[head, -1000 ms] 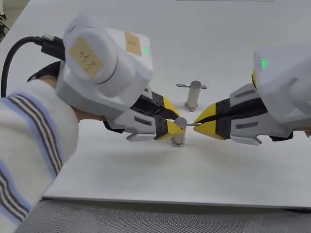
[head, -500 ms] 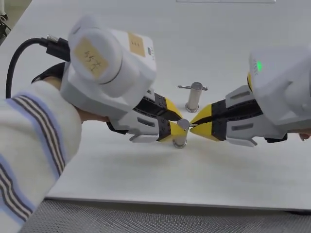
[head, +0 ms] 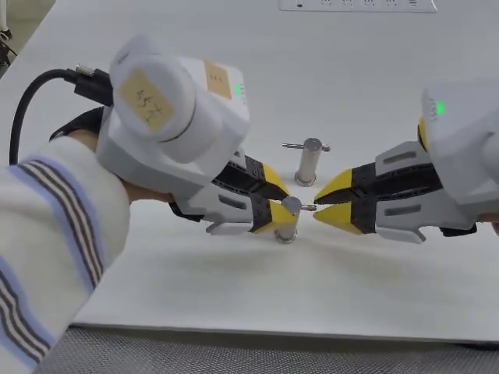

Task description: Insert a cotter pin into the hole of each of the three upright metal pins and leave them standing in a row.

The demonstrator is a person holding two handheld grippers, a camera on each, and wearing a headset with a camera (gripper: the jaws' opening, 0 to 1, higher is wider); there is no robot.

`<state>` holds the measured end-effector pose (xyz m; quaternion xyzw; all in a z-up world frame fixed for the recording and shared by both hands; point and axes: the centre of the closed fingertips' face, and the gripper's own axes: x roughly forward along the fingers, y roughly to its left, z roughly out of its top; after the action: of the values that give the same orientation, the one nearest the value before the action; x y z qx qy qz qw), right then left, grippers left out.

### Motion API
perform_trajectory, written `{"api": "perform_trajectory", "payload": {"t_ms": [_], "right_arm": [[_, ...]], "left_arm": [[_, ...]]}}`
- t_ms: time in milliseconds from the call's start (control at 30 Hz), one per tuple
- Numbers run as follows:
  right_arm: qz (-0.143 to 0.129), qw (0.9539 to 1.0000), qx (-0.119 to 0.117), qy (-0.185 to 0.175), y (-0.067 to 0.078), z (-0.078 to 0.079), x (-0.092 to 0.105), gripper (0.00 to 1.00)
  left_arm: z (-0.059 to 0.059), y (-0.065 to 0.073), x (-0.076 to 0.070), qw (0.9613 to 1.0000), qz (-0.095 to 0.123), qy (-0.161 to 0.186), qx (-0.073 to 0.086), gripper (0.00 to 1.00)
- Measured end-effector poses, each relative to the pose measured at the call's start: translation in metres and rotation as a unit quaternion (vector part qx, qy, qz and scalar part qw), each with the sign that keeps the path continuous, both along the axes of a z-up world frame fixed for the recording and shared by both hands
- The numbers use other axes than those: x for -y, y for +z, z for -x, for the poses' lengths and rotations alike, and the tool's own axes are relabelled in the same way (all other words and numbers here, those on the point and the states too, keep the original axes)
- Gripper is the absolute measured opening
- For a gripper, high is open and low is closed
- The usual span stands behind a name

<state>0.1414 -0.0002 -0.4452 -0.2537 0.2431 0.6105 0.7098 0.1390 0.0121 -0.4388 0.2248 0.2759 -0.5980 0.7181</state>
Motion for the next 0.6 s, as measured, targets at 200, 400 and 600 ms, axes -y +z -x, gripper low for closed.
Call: {"api": "perform_trajectory", "payload": {"t_ms": [200,400,600], "right_arm": [[-0.007,1.0000,-0.003,0.000,0.0015,0.0000,-0.0025,0.00],[-0.008,1.0000,-0.004,0.002,0.0025,0.0009,-0.0044,0.00],[-0.006,0.9999,0.000,0.009,0.0027,0.0018,-0.0077,0.00]], "left_arm": [[-0.0003,0.0002,0.0004,1.0000,-0.001,0.002,-0.001,0.09],[-0.0006,0.0004,0.0003,1.0000,-0.001,0.003,-0.001,0.09],[-0.0011,0.0003,-0.0004,1.0000,-0.002,0.003,-0.001,0.09]]}}
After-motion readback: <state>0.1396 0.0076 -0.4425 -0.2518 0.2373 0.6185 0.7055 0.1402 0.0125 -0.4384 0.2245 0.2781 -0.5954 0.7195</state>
